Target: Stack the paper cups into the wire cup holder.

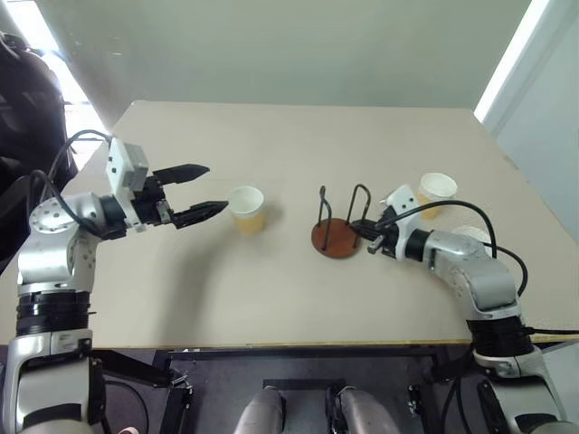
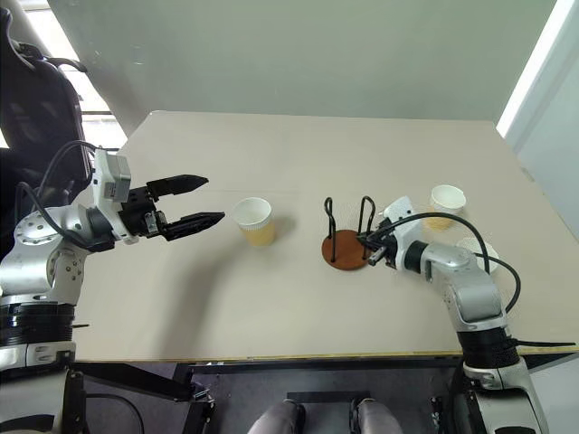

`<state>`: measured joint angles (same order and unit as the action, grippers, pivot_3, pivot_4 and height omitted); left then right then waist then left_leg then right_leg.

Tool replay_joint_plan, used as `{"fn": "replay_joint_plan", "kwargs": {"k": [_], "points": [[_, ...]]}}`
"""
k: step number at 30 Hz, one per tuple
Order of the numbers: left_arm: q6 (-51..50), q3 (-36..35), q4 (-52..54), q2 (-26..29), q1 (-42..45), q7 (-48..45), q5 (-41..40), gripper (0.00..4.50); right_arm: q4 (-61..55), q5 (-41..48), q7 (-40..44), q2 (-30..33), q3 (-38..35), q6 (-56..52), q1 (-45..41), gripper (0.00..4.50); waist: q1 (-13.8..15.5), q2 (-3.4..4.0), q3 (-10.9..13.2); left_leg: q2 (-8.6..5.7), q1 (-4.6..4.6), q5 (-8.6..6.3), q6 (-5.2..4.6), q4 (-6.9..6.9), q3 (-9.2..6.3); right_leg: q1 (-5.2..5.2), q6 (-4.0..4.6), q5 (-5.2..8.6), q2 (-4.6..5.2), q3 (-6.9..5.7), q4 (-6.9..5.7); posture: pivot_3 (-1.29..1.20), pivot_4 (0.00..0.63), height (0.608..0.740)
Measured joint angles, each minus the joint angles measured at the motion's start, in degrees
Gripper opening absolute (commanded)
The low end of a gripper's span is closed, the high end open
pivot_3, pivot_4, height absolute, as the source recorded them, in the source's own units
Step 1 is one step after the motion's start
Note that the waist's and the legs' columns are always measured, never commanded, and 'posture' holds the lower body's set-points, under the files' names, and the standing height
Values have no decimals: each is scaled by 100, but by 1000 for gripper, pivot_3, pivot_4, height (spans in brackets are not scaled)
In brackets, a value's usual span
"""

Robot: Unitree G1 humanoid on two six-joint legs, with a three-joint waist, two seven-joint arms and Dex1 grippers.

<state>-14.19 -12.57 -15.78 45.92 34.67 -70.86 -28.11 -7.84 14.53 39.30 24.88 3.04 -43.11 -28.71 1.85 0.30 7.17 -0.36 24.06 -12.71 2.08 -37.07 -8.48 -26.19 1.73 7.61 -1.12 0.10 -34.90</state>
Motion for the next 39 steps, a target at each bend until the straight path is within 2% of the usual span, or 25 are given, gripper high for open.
{"fn": "replay_joint_plan", "kwargs": {"k": [17, 20, 30, 35, 39], "points": [[50, 0, -59, 0, 28, -5, 76, 4500, -367, 93, -265, -109, 216, -131, 149, 15, 0, 0, 0, 0, 0, 2, -2, -3, 1, 1, -2, 1, 0, 1, 0, 0, 150, 740], [51, 0, -59, -1, 28, -6, 75, 4500, -410, 95, -207, -18, 290, -94, 207, 751, 0, -1, 0, 0, 0, 2, -2, -3, 1, 2, -2, 2, 0, 1, 1, 0, 150, 740], [27, 0, -58, 0, 26, -25, 65, 4500, -569, 217, 18, 79, 429, -75, 324, 751, -6, -2, -1, 0, 0, 3, -3, -5, 3, 4, -5, 4, -1, 3, 1, 0, 150, 740], [-288, 49, -46, 117, 16, -355, -58, 4500, -552, 344, 337, 341, 427, -62, 267, 751, -4, -3, -2, -1, 2, 3, -3, -5, 4, 6, -6, 6, -1, 4, 7, 0, 150, 740], [-843, 117, -28, 367, 26, -843, -319, 4500, -427, 485, 869, 790, 415, 24, 43, 751, -7, -3, -2, -2, 2, 3, -2, -5, 4, 7, 8, 19, -1, 5, 7, 0, 150, 740]]}}
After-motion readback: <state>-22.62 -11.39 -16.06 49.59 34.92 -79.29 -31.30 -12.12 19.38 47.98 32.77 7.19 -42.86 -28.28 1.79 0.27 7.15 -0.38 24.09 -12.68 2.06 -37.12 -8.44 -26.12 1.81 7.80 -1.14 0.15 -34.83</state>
